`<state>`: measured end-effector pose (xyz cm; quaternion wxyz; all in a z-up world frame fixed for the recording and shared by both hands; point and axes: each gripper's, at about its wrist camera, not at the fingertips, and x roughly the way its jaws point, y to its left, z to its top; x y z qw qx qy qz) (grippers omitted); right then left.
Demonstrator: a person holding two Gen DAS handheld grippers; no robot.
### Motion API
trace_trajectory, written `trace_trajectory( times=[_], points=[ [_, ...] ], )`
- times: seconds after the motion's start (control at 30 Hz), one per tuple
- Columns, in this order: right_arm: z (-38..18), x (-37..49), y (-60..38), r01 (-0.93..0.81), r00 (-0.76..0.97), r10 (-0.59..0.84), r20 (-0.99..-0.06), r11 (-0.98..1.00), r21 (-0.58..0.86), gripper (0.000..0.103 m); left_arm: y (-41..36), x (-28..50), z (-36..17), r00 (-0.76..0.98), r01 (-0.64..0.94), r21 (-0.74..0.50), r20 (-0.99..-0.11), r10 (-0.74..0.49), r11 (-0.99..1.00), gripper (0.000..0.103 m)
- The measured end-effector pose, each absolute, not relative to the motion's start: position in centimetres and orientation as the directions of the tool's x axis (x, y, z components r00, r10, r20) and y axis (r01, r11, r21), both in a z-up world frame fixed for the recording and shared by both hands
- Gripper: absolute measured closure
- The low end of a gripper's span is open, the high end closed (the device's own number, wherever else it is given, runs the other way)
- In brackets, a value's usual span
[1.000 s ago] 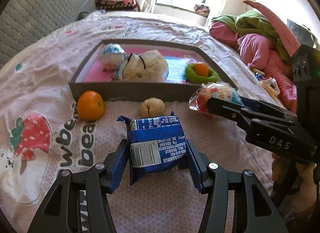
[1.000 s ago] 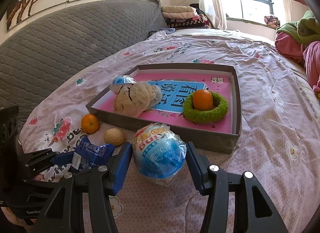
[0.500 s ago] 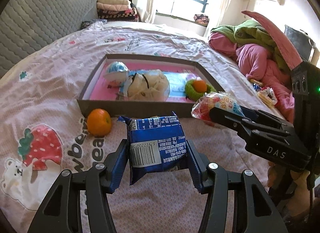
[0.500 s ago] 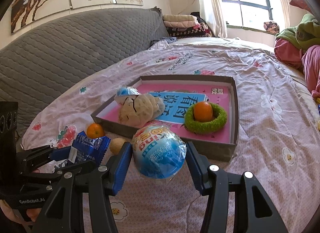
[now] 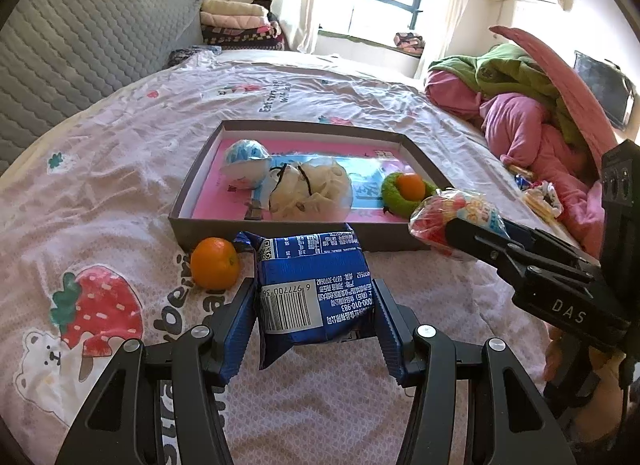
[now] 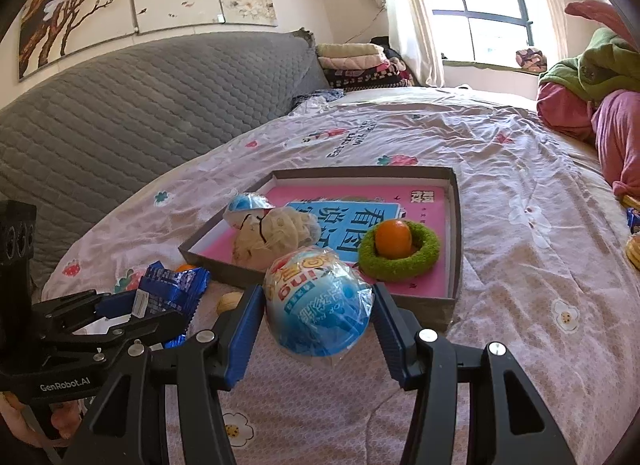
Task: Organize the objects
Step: 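Lift the snack packet and wrapped egg and carry both over the gray tray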
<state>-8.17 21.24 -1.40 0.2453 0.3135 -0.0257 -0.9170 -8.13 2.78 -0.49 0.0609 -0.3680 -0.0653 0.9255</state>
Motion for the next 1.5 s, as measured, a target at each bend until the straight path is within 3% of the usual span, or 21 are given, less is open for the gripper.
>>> trace_trajectory(
  times=[0.93, 1.5],
  points=[
    [0.5, -8.9, 20.5, 0.417, -0.775, -0.424, -0.468, -0.9, 0.124, 0.048, -0.9, -12.3, 1.0, -0.745, -0.027, -0.145, -0.657, 0.117, -0.989, 0.046],
    [-1.6, -11.9, 19.3, 0.423, -0.763, -0.404, -0.505, -0.902, 0.084, 0.048, -2.4, -18.8, -1.7, -0.717, -0.023, -0.14, -0.687, 0.114, -0.99, 0.046]
  ],
)
